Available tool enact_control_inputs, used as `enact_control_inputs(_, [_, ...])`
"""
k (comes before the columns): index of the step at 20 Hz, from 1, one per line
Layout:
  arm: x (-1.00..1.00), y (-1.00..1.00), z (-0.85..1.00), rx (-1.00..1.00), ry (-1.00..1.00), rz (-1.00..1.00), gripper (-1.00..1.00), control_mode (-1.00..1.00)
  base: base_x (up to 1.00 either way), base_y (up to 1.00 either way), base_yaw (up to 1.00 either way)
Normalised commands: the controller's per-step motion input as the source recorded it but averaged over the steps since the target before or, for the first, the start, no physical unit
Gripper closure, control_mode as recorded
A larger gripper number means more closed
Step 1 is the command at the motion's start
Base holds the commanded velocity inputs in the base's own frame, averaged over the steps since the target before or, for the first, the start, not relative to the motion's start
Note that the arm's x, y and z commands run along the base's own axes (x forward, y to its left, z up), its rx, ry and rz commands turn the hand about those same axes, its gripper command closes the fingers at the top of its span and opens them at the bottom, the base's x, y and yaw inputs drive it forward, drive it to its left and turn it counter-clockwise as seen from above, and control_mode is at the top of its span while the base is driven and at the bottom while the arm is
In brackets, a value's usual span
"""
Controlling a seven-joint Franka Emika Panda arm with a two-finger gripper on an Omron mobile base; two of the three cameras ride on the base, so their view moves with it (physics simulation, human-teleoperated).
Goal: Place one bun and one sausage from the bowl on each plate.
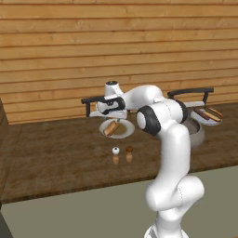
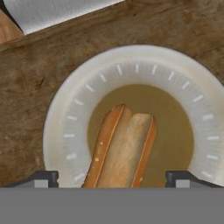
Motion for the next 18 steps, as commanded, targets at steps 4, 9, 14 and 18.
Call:
enact_control_inputs(4, [-0.18,-0.33,0.17,0.0,-0.07,0.0,-1.0,-1.0,0.0,0.0,0.0])
enact_control_inputs(9, [-0.38,-0.9,0.58,0.0,-0.13,-0.08,-1.0,-1.0,0.0,0.0,0.0])
enact_control_inputs(14, [-0.49,-0.99,0.55,0.04,-0.03,-0.26,-1.0,-1.0,0.0,0.0,0.0])
enact_control_inputs(18, [-0.63,-0.98,0.59,0.04,-0.04,-0.28,-1.0,-1.0,0.0,0.0,0.0])
